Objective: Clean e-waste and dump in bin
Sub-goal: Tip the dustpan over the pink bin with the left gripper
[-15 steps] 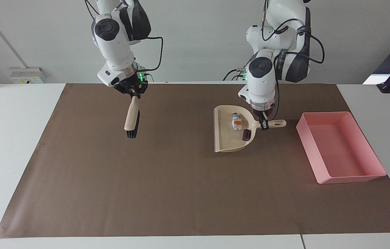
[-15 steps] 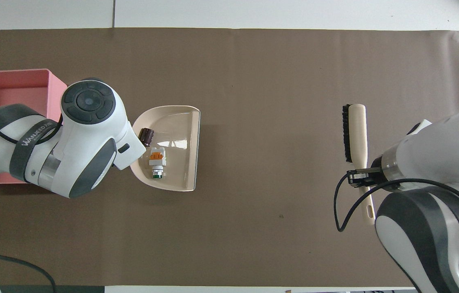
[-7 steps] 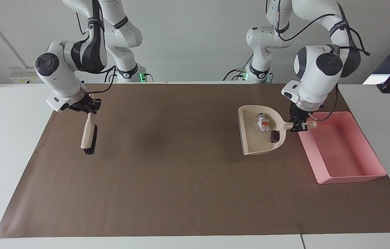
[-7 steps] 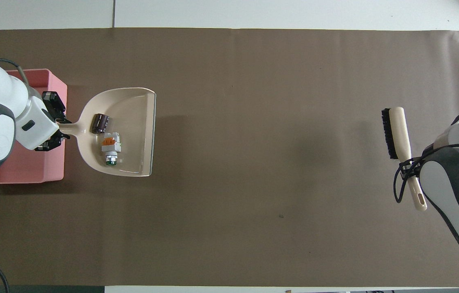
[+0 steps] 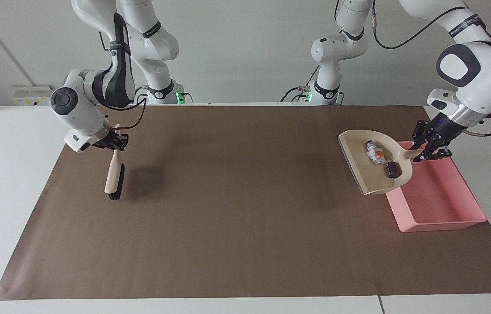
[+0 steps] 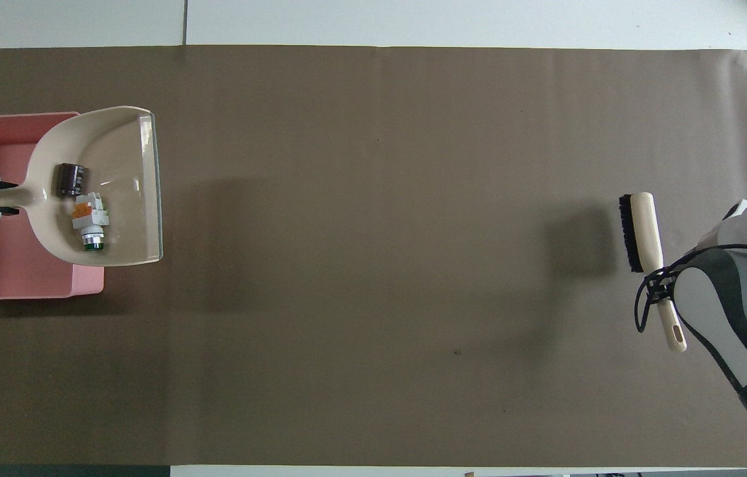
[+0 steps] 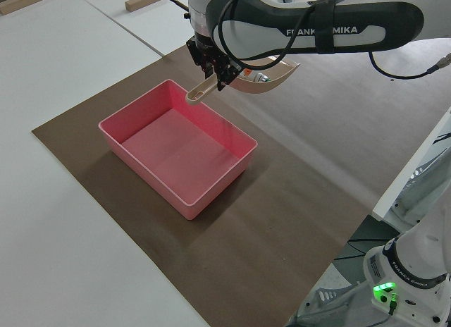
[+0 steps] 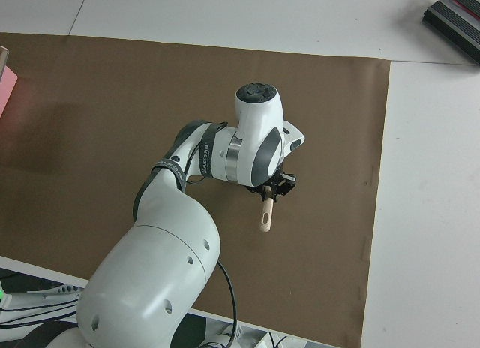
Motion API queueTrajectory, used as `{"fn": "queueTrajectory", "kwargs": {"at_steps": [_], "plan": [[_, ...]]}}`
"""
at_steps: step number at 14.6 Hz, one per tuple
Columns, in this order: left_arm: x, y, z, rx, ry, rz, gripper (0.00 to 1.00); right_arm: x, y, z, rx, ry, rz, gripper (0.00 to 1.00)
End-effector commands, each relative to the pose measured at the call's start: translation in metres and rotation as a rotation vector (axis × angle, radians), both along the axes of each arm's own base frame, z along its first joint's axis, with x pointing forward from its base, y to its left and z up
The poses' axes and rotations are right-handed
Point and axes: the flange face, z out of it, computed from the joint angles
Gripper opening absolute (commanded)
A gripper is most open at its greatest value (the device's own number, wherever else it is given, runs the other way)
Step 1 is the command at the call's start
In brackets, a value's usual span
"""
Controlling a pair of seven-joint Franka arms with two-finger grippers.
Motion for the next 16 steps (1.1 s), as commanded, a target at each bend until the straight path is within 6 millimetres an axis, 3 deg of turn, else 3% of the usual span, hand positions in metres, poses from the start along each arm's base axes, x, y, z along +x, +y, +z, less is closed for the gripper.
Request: {"fn": "queueTrajectory", "kwargs": {"at_steps": [1,6,8,13,16], "plan": [[0.002,0.061,0.021,-0.091,0.013,-0.01,0.0,-0.003,-0.007,-0.003,-0.005,-0.008,0.026,0.0],[0.001,0.167,0.046,-0.043,-0.024,-0.03,0.0,-0.006,-0.005,-0.01,-0.004,-0.024,0.02,0.0],[-0.006,0.2,0.044,-0.006,-0.043,-0.05,0.0,-0.006,-0.004,-0.011,-0.003,-0.034,0.012,0.0],[0.003,0.224,0.054,0.104,-0.048,-0.061,0.0,-0.003,-0.002,-0.017,-0.008,-0.054,-0.033,0.0],[0.018,0.208,0.058,0.257,-0.007,-0.124,0.0,-0.003,0.002,-0.017,-0.011,-0.06,-0.045,0.0]]}}
